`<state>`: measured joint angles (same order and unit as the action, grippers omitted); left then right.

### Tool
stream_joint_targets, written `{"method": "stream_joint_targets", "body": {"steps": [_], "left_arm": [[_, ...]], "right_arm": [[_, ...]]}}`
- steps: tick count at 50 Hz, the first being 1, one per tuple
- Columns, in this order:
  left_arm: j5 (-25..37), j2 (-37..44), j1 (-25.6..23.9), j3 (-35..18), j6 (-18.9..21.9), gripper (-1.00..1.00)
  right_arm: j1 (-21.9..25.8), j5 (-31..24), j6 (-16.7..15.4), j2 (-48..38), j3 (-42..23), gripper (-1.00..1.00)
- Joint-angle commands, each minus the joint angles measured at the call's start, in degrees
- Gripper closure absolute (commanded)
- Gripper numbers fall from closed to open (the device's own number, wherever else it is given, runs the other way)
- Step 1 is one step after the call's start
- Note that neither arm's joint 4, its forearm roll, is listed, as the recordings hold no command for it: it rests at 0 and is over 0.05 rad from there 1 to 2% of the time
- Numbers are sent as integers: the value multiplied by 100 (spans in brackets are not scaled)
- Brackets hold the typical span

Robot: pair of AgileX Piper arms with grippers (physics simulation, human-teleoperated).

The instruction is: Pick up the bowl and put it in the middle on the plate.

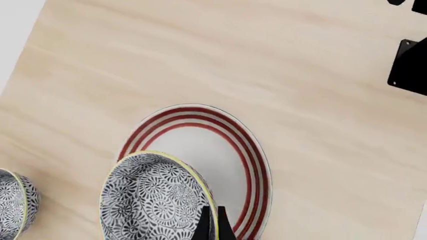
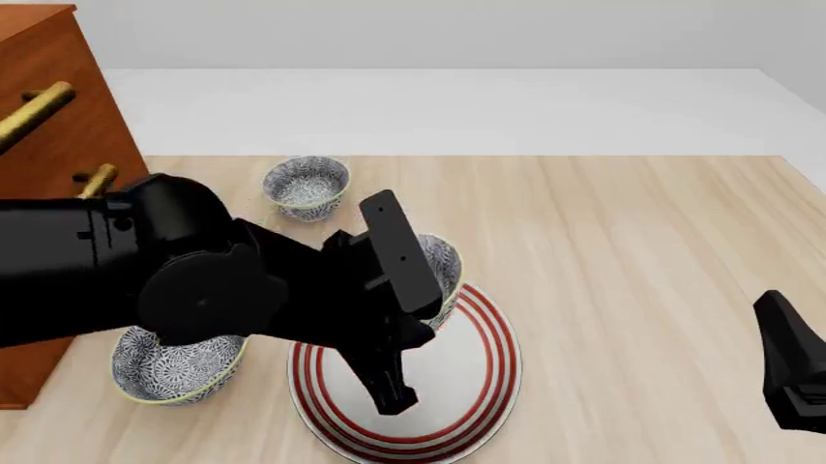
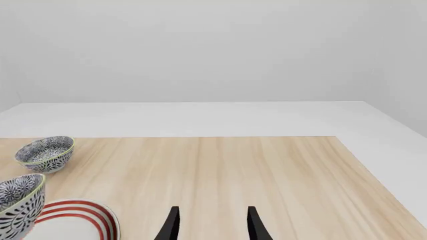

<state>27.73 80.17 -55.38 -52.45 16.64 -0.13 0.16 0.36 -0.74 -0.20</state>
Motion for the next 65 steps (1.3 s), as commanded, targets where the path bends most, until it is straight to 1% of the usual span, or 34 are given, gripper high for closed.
{"method": "stream_joint_targets", "body": {"steps": [1, 7, 14, 27, 43, 65], "left_arm": [[-170, 24, -133, 254, -50, 100], [-331, 152, -60, 377, 33, 100], [-410, 258, 9, 390, 33, 100], [-651, 602, -107, 401, -182, 100], [-833, 787, -73, 516, -237, 100], [-1027, 1059, -186, 573, -397, 100]], "right_arm": [[1, 0, -1, 1, 0, -100], [0, 0, -1, -1, 0, -100], [0, 0, 1, -1, 0, -100], [0, 0, -1, 0, 0, -100], [2, 0, -1, -1, 0, -100], [0, 0, 2, -2, 0, -100]]}}
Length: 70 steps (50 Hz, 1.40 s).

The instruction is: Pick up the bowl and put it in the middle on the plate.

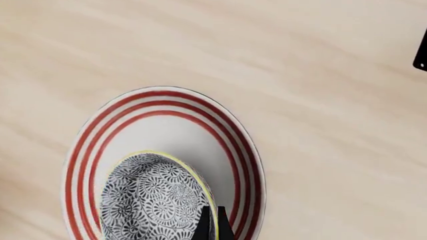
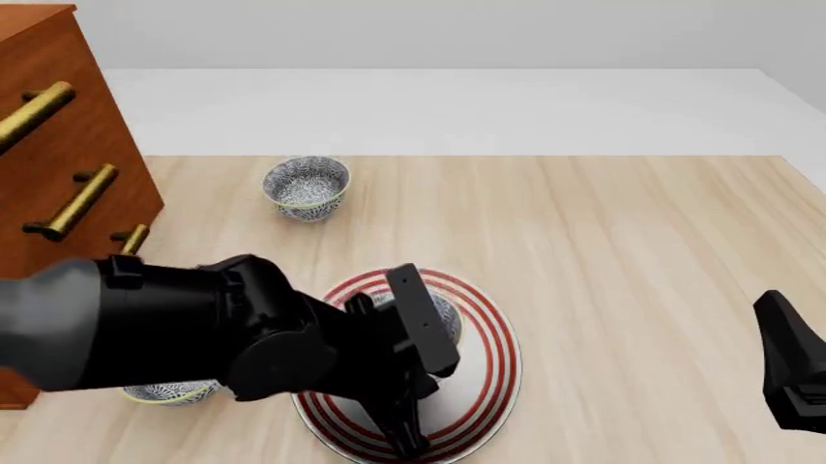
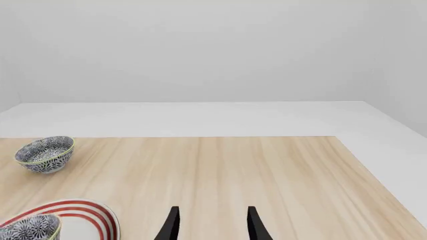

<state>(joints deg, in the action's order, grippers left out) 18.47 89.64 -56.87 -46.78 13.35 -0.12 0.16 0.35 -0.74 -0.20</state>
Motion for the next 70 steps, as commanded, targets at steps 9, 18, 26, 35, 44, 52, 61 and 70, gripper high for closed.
{"method": "stream_joint_targets", "body": {"steps": [9, 18, 26, 35, 44, 52, 61, 70], "left_arm": [[-129, 167, -120, 7, -129, -100], [-191, 209, -174, 33, -221, -100], [-120, 79, -126, 8, -152, -100], [21, -123, -131, -68, -96, -100], [141, -477, -53, -143, -127, -100], [108, -718, -17, -32, -211, -100], [-119, -1008, 36, 50, -379, -100], [-615, -1149, 48, 230, -630, -100]], "right_arm": [[0, 0, 2, -1, 0, -100], [1, 0, 1, 0, 0, -100], [0, 0, -1, 1, 0, -100], [0, 0, 1, 0, 0, -100], [0, 0, 1, 1, 0, -100], [0, 0, 1, -1, 0, -100], [1, 0, 0, -2, 0, -100], [1, 0, 0, 2, 0, -100]]}}
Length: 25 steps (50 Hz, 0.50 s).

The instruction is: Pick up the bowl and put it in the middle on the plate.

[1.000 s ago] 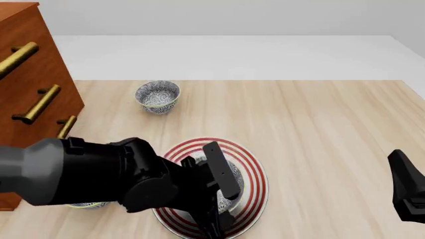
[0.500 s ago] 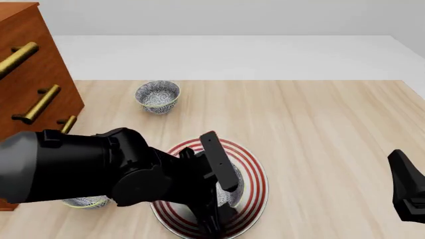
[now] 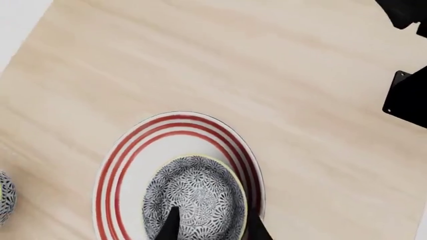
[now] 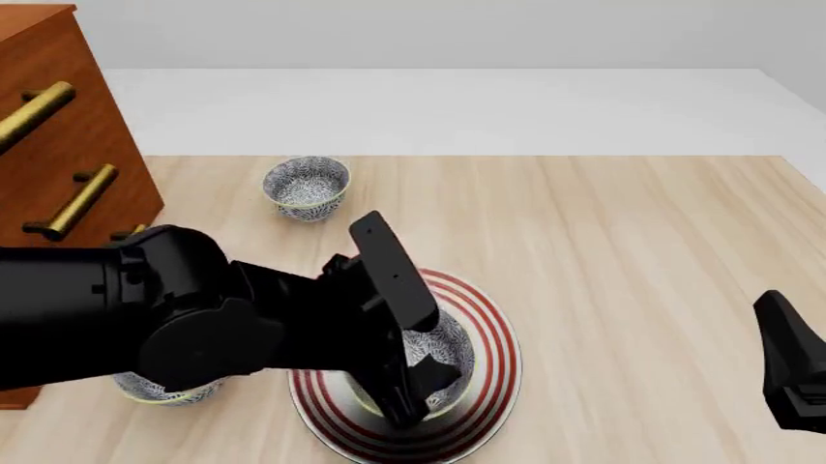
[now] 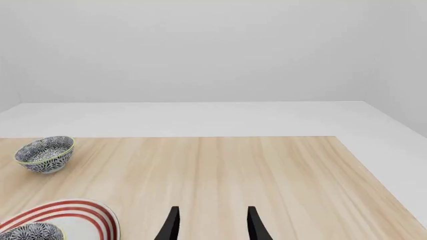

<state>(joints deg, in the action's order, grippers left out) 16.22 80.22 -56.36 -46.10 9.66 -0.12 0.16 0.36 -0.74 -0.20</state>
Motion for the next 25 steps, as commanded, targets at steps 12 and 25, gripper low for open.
{"method": "stream_joint_targets", "body": {"steps": [12, 25], "left_arm": [[-1438, -658, 233, 755, -483, -100], [-2199, -1533, 852, 1613, -483, -100]], "right_arm": [[1, 0, -1, -1, 0, -100], [-1, 0, 0, -1, 0, -100]]}}
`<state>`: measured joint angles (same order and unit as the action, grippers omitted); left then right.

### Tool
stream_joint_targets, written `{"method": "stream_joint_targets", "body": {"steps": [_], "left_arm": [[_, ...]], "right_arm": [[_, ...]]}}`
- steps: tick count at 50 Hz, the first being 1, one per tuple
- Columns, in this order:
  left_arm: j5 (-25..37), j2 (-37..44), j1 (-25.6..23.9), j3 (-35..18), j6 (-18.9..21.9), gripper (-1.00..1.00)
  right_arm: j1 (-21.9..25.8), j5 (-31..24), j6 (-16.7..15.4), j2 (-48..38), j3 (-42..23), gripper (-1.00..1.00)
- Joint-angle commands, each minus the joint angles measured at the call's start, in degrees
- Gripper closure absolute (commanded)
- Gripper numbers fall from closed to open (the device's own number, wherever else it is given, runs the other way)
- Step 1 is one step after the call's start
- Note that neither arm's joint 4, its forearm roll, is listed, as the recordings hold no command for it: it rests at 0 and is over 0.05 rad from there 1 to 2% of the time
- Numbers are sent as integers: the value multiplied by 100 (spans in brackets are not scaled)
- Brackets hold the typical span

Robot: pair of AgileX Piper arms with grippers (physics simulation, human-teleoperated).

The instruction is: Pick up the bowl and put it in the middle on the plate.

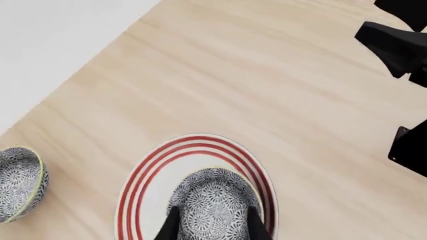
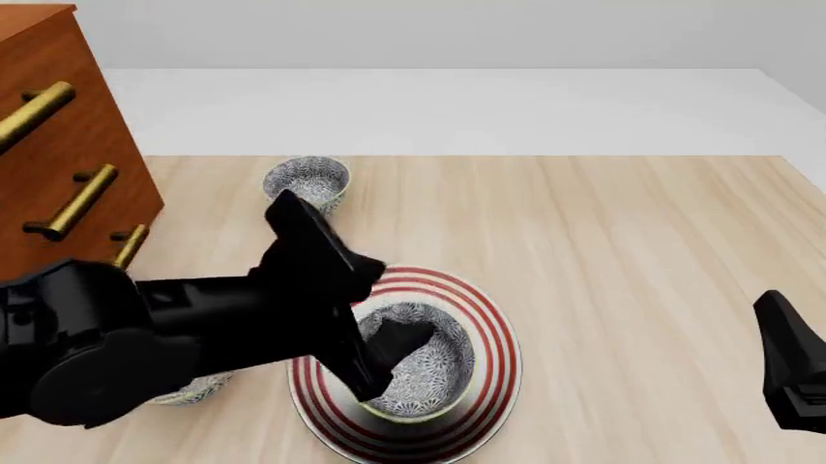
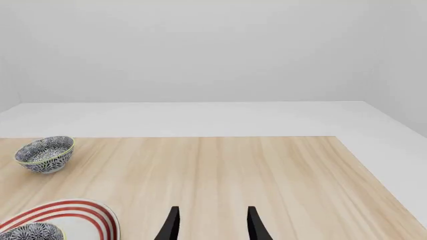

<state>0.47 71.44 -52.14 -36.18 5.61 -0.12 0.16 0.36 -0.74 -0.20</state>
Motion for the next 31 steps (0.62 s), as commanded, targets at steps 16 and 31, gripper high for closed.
{"method": "stream_joint_targets", "body": {"steps": [16, 31], "left_arm": [[-1028, -1352, 1001, 1563, -178, -100], [-865, -2509, 2029, 2546, -101, -100]], "right_arm": [[0, 0, -2, 0, 0, -100], [0, 0, 0, 0, 0, -100]]}}
